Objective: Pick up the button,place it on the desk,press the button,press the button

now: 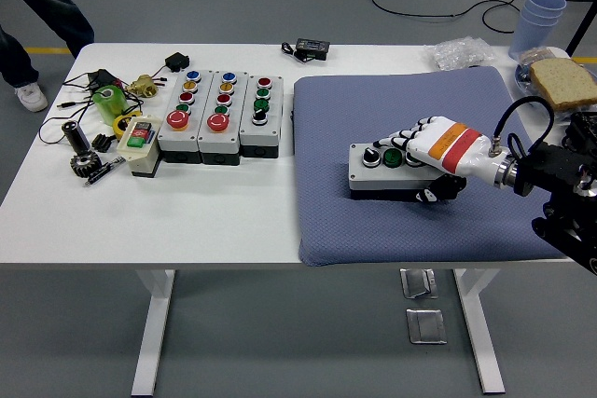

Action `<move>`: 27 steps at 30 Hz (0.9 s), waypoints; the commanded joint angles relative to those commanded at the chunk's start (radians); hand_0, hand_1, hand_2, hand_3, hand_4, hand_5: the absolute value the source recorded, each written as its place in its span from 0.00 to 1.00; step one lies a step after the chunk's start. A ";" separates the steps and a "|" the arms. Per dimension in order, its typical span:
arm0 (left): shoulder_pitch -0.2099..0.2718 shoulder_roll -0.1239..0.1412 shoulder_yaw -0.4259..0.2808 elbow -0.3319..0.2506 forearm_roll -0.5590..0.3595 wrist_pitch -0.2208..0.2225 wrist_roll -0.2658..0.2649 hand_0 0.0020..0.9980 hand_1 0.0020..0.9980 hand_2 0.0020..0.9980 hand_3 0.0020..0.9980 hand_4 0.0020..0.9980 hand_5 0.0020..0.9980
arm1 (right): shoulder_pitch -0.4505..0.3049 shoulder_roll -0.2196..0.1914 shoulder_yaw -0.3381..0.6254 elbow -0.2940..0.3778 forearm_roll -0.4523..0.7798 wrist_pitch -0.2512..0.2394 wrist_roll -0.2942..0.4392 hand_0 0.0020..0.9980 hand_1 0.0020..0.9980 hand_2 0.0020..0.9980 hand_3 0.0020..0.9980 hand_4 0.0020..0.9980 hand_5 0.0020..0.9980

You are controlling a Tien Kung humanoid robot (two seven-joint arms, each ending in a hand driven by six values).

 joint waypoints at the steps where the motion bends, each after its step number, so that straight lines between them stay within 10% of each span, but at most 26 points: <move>1: 0.000 0.000 -0.001 0.000 -0.001 0.000 0.000 0.67 0.66 0.66 0.59 0.35 0.92 | -0.004 -0.001 0.006 0.002 0.006 0.006 0.004 0.87 0.67 0.80 0.96 0.92 0.01; 18: 0.009 -0.003 -0.006 0.000 0.015 -0.003 0.004 0.67 0.66 0.66 0.59 0.35 0.92 | -0.026 -0.008 0.013 0.020 0.026 0.058 -0.001 0.92 0.85 0.95 1.00 0.92 0.01; 27: 0.017 -0.005 -0.002 0.000 0.019 -0.005 0.004 0.67 0.66 0.66 0.60 0.35 0.92 | -0.063 -0.063 0.099 0.148 0.069 0.068 0.011 0.93 0.87 0.99 1.00 0.93 0.02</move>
